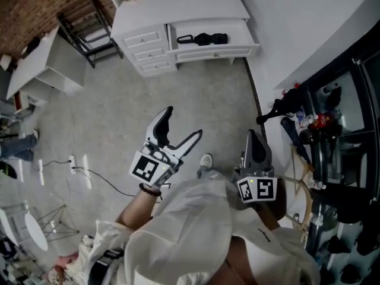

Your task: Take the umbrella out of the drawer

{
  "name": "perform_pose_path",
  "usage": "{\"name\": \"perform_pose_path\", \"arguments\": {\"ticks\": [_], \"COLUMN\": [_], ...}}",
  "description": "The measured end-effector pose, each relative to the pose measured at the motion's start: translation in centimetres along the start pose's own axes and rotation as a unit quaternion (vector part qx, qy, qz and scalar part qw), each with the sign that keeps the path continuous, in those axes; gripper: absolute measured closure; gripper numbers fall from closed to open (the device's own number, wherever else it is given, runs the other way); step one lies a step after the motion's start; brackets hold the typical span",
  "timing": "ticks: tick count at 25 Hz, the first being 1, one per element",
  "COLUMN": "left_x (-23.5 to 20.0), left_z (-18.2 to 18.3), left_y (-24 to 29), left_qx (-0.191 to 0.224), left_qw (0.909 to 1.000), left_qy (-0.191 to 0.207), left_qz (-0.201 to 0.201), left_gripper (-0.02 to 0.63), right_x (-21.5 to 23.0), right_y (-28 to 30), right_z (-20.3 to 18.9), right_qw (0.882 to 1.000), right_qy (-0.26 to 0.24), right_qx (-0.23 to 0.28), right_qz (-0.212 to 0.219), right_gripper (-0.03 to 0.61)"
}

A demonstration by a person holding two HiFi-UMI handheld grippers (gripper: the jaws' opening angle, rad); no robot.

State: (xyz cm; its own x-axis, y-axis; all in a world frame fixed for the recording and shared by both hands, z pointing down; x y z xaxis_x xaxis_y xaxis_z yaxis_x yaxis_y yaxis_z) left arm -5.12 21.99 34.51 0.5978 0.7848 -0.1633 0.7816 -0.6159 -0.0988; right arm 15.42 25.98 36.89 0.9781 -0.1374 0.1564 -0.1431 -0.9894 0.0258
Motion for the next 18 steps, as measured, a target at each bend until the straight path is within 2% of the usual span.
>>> {"name": "perform_pose_path", "arguments": {"ticks": [4,11,18], "left_x": [-1.4,-4.0,-7.4], "left_z": [0.6,-0.3,-0.7], "left_y": [2.9,5.8,8.3], "left_qx": [0.014,0.005,-0.002], "left_qw": [0.9999,0.9997,0.9999], "left_qy": [0.002,-0.005,-0.003], "left_qz": [0.009,0.021,0.016], "left_gripper": [0.207,0.207,0.209], "right_x": [1.5,3.0,3.1], "right_y": [3.4,6.9,10.7], "right_z": [0.1,0.8,0.6], "right_qw": [1.0,1.0,0.999], "right_qy": [-0.001,0.0,-0.005], "right_qx": [-0.005,0.0,-0.006], "right_qz": [0.021,0.031,0.039], "right_gripper": [0.561,0.561,0.561]}}
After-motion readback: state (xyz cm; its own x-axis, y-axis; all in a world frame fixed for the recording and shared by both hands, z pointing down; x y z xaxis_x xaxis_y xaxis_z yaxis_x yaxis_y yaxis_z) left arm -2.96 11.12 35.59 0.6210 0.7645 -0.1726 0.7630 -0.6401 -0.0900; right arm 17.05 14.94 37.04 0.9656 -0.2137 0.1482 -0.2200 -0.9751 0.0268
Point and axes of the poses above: the fingertips, and each gripper's own axes: y forward along the fingers, x to its right, z out of its top, the point moved 3 cm from there along -y, backward along the fingers, and after that the axes turned 8 degrees about -z, right-handed, at the moved point
